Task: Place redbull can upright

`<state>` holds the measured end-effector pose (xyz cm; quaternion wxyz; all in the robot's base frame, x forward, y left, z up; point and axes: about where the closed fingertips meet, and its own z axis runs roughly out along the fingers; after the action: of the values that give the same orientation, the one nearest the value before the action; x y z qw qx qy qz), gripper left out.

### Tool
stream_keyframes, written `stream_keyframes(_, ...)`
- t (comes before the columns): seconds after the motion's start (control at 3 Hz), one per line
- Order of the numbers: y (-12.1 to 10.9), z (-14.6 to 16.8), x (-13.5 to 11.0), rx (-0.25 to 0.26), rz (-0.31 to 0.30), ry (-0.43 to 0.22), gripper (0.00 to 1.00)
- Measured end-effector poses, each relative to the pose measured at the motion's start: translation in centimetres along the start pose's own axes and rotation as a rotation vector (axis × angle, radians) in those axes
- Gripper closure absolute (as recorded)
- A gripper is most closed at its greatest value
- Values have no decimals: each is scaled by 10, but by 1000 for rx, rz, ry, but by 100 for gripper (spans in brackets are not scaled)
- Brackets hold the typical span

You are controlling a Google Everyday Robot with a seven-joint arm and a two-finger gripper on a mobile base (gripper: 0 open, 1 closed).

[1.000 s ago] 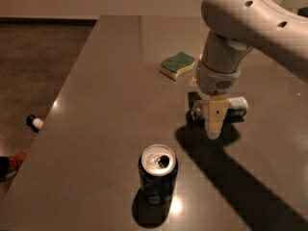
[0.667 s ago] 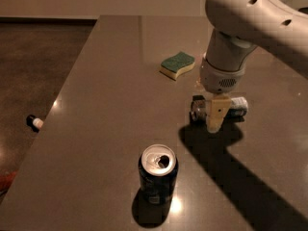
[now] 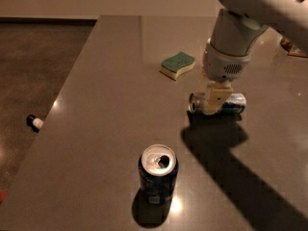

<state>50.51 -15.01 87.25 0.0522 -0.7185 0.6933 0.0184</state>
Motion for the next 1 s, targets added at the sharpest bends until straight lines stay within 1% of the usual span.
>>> stream_keyframes(0.33,-5,-22,-9,-10,37,-92,92)
stream_keyframes(0.67,-25,-58,-27,-6,143,-339,100)
stream_keyframes(1.0,-36,-94,-36,34,261,-615,100)
